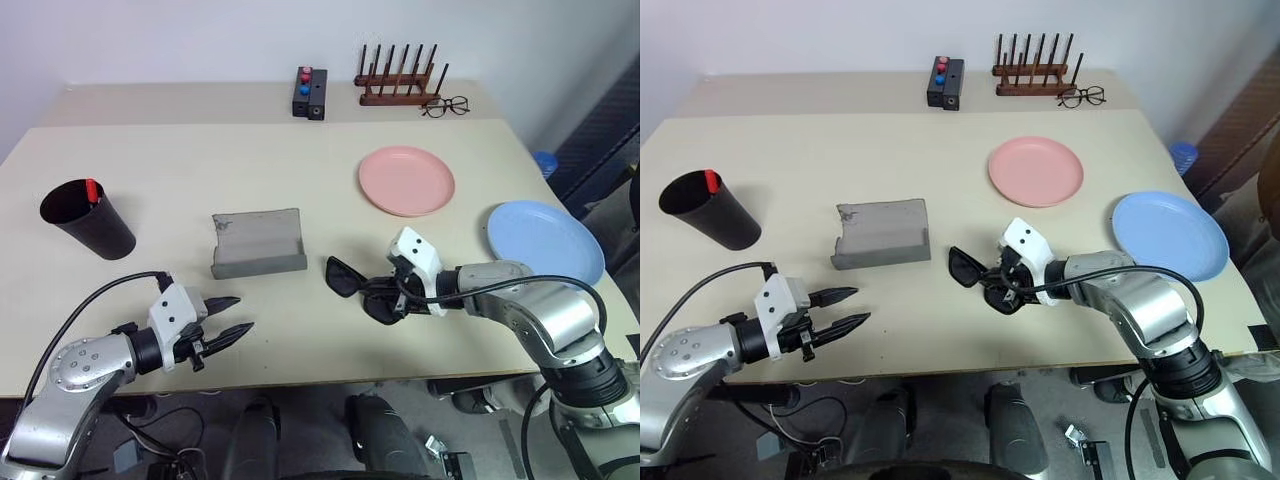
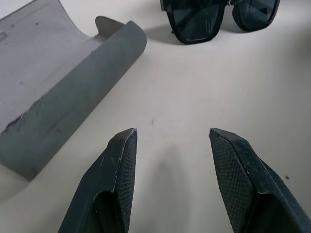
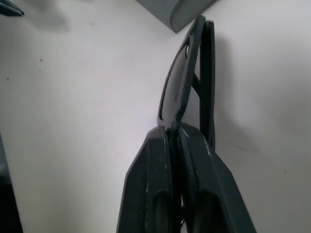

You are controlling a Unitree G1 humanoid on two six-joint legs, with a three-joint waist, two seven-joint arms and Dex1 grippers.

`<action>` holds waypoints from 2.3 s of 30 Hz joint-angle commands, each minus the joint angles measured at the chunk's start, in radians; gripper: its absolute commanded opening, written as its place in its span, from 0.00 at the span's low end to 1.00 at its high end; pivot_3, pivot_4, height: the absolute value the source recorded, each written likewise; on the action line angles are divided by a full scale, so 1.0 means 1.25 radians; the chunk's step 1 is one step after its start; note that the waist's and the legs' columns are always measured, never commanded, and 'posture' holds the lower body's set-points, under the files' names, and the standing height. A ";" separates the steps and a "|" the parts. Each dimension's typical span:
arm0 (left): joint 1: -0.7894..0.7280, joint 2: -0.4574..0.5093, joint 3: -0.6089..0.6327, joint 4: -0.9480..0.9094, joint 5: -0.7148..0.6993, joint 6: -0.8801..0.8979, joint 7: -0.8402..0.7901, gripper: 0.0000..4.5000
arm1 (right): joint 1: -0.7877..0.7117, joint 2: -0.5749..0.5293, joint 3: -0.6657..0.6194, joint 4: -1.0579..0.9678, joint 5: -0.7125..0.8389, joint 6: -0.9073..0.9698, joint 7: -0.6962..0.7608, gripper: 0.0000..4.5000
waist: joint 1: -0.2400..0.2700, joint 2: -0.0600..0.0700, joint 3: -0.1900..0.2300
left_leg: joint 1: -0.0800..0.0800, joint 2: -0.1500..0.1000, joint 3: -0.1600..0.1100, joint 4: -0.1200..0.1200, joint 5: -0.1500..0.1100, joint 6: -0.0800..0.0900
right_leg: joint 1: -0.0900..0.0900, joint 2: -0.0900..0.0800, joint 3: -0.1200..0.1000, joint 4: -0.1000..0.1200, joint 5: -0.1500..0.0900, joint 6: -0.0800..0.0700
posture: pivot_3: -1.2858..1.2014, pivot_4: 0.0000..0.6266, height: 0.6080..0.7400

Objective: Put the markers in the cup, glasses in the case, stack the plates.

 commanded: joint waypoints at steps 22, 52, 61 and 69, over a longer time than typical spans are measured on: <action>-0.019 -0.035 0.125 0.171 0.016 -0.167 0.052 0.54 | -0.324 0.103 0.121 0.228 -0.115 -0.329 0.190 0.05 | 0.001 0.001 0.001 | -0.001 0.000 0.001 -0.003 0.000 0.000 | -0.001 0.000 0.000 -0.004 0.001 -0.001 | 0.52 0.24 1.00; -0.127 -0.030 0.008 -0.065 -0.019 0.099 0.140 0.54 | -0.121 -0.056 0.112 0.139 -0.303 -0.322 0.140 0.86 | 0.000 0.001 0.001 | -0.002 0.000 0.001 -0.002 0.000 0.000 | 0.000 0.000 0.000 -0.006 0.002 -0.001 | 0.52 0.24 1.00; -0.081 -0.031 0.025 -0.082 -0.017 0.091 0.140 0.54 | -0.123 -0.043 0.142 0.116 -0.371 -0.294 0.107 0.86 | 0.000 0.001 0.001 | -0.002 0.000 0.001 -0.002 0.000 0.000 | 0.000 0.000 0.000 -0.006 0.002 -0.001 | 0.52 0.24 1.00; -0.073 -0.039 0.014 -0.021 0.003 0.033 0.122 0.54 | -0.124 -0.033 0.159 0.118 -0.416 -0.295 0.090 0.86 | 0.000 0.001 0.001 | -0.002 0.000 0.001 -0.002 0.000 0.000 | 0.001 0.000 0.000 -0.006 0.002 -0.001 | 0.52 0.24 1.00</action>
